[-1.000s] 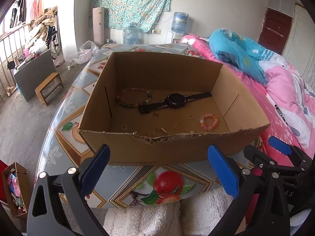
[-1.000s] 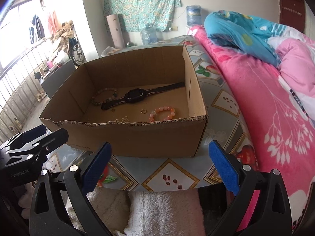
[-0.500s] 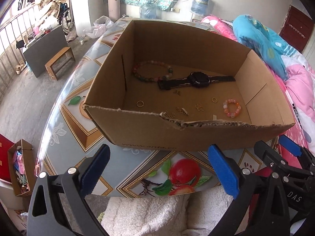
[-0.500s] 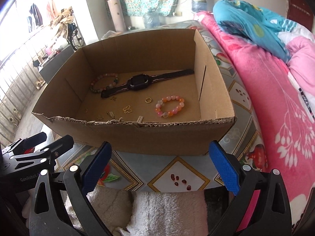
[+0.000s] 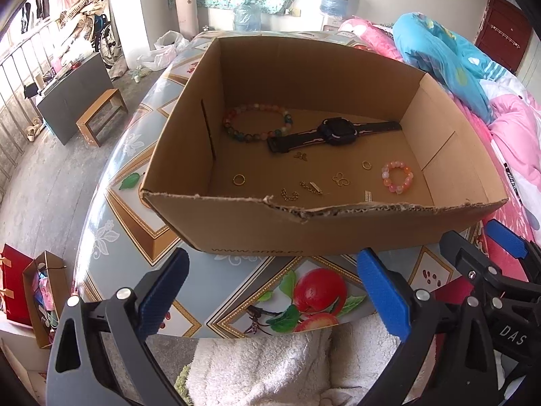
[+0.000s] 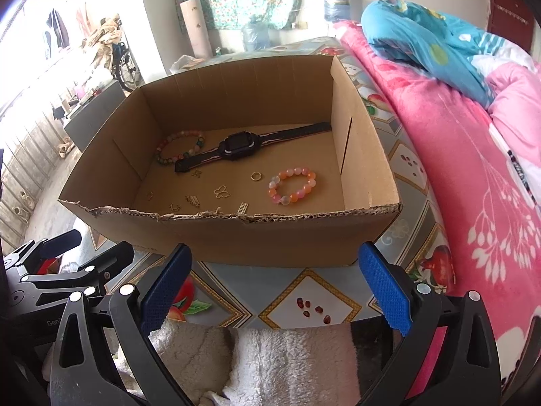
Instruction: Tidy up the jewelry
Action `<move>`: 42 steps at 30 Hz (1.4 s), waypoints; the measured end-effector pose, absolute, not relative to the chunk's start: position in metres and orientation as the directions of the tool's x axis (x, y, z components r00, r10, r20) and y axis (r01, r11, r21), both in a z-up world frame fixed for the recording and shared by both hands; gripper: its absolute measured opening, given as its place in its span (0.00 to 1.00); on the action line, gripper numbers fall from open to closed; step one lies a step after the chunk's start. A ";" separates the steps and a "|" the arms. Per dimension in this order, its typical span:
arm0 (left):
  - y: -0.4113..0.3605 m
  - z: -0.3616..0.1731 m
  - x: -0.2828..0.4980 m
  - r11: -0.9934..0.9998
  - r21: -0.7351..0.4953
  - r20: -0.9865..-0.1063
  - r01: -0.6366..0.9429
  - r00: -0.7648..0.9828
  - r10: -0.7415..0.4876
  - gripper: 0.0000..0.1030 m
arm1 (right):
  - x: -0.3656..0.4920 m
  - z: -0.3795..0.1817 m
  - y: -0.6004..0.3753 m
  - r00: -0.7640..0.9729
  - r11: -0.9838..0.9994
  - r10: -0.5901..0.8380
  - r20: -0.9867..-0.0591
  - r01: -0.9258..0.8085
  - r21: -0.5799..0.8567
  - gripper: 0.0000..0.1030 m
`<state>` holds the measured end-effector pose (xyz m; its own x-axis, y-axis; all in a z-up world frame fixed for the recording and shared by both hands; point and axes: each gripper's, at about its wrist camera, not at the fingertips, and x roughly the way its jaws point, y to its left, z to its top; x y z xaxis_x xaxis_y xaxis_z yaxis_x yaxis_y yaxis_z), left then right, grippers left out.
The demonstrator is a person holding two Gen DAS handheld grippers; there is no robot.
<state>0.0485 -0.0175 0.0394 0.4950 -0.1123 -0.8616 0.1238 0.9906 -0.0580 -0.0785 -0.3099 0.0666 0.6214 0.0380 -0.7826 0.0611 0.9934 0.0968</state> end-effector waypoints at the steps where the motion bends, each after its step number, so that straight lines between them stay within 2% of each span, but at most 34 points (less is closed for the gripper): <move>1: -0.018 0.040 0.049 0.991 -0.057 -0.862 0.122 0.494 -0.110 0.95 | -0.078 0.066 -0.310 0.619 0.993 0.038 -0.784 0.062 0.097 0.92; 42: -0.023 0.033 0.061 0.992 -0.038 -0.885 0.117 0.458 -0.088 0.94 | -0.067 0.058 -0.316 0.567 0.989 0.048 -0.822 0.089 0.118 0.92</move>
<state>0.0609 -0.0226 0.0332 0.4575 -0.0880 -0.8848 0.1169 0.9924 -0.0383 -0.0667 -0.3157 0.0578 0.5672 0.0477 -0.8222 0.0885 0.9890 0.1185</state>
